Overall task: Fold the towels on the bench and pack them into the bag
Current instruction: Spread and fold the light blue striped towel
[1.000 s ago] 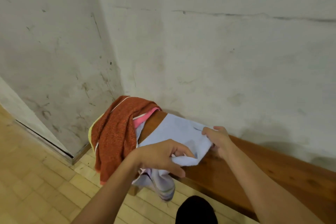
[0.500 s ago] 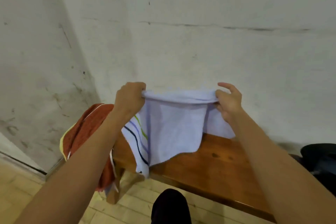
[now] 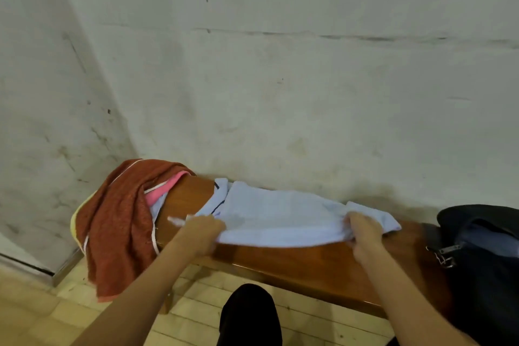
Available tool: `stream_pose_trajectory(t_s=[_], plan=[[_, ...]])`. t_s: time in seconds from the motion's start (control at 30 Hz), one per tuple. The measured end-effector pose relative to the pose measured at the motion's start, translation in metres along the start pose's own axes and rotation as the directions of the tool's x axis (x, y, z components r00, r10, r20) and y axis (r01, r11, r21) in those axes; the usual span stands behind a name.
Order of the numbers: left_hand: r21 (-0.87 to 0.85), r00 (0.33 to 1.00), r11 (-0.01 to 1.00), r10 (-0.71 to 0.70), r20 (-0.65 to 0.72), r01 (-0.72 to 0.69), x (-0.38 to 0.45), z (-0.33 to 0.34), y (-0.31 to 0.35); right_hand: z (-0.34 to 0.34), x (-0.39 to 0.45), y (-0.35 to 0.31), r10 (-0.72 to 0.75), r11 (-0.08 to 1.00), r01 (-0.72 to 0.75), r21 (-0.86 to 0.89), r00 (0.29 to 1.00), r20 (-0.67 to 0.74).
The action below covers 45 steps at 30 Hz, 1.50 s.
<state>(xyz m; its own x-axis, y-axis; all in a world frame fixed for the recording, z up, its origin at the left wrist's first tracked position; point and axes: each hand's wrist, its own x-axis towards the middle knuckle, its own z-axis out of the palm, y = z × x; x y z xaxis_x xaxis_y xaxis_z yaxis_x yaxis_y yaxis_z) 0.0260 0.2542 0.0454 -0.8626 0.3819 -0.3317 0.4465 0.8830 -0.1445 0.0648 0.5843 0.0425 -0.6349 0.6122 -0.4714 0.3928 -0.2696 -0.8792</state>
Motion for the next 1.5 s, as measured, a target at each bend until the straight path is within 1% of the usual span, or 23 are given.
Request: stream_pose_trajectory(t_s=[0.1, 0.17, 0.2, 0.23, 0.27, 0.3, 0.33, 0.37, 0.43, 0.5, 0.57, 0.7, 0.8, 0.9, 0.97, 1.0, 1.07, 1.13, 1.17, 1.2, 1.27, 1.43, 1.5], plan=[[-0.097, 0.984, 0.995, 0.019, 0.177, -0.002, 0.0, 0.042, 0.004, -0.018, -0.005, 0.048, 0.129, 0.977, -0.111, -0.181, 0.988, 0.091], [-0.226, 0.972, 0.974, 0.031, 0.235, 0.024, -0.002, 0.054, 0.0, -0.027, -0.006, 0.063, 0.122, 0.922, -0.051, -0.384, 0.979, 0.162], [-0.322, 0.975, 0.946, 0.04, 0.217, 0.033, -0.003, 0.057, -0.001, -0.029, -0.004, 0.065, 0.081, 0.835, 0.037, -0.549, 0.979, 0.189], [-0.419, 0.985, 0.908, 0.044, 0.168, 0.031, -0.002, 0.058, -0.003, -0.031, -0.004, 0.065, 0.025, 0.678, 0.142, -0.721, 0.976, 0.216], [-0.494, 0.994, 0.869, 0.026, 0.104, 0.029, 0.0, 0.057, -0.004, -0.031, -0.001, 0.064, -0.074, 0.437, 0.258, -0.862, 0.965, 0.251], [-0.543, 0.999, 0.839, -0.009, 0.047, 0.033, 0.004, 0.055, -0.005, -0.028, 0.001, 0.062, -0.162, 0.183, 0.317, -0.931, 0.943, 0.289], [-0.558, 0.999, 0.829, -0.037, -0.001, 0.03, 0.009, 0.054, -0.004, -0.024, 0.002, 0.059, -0.233, 0.013, 0.343, -0.939, 0.915, 0.33], [-0.548, 0.997, 0.836, -0.053, -0.048, 0.018, 0.014, 0.054, -0.001, -0.017, 0.001, 0.055, -0.271, -0.086, 0.366, -0.927, 0.886, 0.375], [-0.473, 0.991, 0.877, -0.123, -0.057, 0.082, 0.023, 0.056, 0.003, -0.003, 0.002, 0.052, -0.307, -0.196, 0.457, -0.868, 0.812, 0.496], [-0.364, 0.976, 0.914, -0.213, -0.053, 0.18, 0.031, 0.062, 0.002, 0.006, 0.006, 0.058, -0.251, -0.268, 0.566, -0.78, 0.74, 0.624], [-0.289, 0.951, 0.914, -0.307, -0.03, 0.286, 0.034, 0.066, -0.005, 0.006, 0.009, 0.064, -0.18, -0.331, 0.596, -0.731, 0.721, 0.669], [-0.317, 0.883, 0.827, -0.463, 0.083, 0.464, 0.029, 0.076, -0.029, -0.002, 0.014, 0.066, -0.2, -0.337, 0.482, -0.809, 0.803, 0.562], [-0.302, 0.811, 0.754, -0.56, 0.168, 0.583, 0.024, 0.081, -0.046, -0.006, 0.013, 0.064, -0.214, -0.261, 0.405, -0.876, 0.861, 0.462], [-0.287, 0.777, 0.722, -0.589, 0.223, 0.63, 0.02, 0.077, -0.048, -0.004, 0.014, 0.063, -0.195, -0.244, 0.414, -0.877, 0.865, 0.463], [-0.228, 0.755, 0.719, -0.625, 0.2, 0.656, 0.02, 0.068, -0.035, -0.001, 0.014, 0.064, -0.195, -0.274, 0.436, -0.857, 0.848, 0.493], [-0.193, 0.767, 0.742, -0.621, 0.161, 0.642, 0.022, 0.063, -0.025, 0.001, 0.013, 0.065, -0.194, -0.288, 0.441, -0.85, 0.842, 0.503], [-0.211, 0.846, 0.819, -0.525, 0.097, 0.533, 0.031, 0.056, 0.0, 0.004, 0.012, 0.067, -0.186, -0.302, 0.455, -0.838, 0.834, 0.52], [-0.312, 0.925, 0.871, -0.357, 0.13, 0.38, 0.042, 0.054, 0.029, 0.006, 0.012, 0.067, -0.169, -0.284, 0.499, -0.819, 0.815, 0.555], [-0.338, 0.942, 0.881, -0.29, 0.171, 0.332, 0.047, 0.055, 0.041, 0.005, 0.012, 0.066, -0.163, -0.262, 0.522, -0.812, 0.805, 0.571], [-0.341, 0.944, 0.886, -0.253, 0.213, 0.314, 0.05, 0.055, 0.049, 0.004, 0.012, 0.064, -0.163, -0.241, 0.541, -0.806, 0.796, 0.583], [-0.316, 0.935, 0.891, -0.256, 0.244, 0.327, 0.053, 0.057, 0.054, -0.004, 0.013, 0.059, -0.172, -0.21, 0.539, -0.816, 0.801, 0.574], [-0.285, 0.911, 0.887, -0.272, 0.311, 0.363, 0.062, 0.061, 0.021, -0.048, 0.019, 0.047, -0.194, -0.214, 0.402, -0.89, 0.876, 0.442], [-0.239, 0.898, 0.897, -0.281, 0.339, 0.371, 0.071, 0.061, 0.01, -0.066, 0.021, 0.044, -0.169, -0.253, 0.351, -0.902, 0.902, 0.398]])
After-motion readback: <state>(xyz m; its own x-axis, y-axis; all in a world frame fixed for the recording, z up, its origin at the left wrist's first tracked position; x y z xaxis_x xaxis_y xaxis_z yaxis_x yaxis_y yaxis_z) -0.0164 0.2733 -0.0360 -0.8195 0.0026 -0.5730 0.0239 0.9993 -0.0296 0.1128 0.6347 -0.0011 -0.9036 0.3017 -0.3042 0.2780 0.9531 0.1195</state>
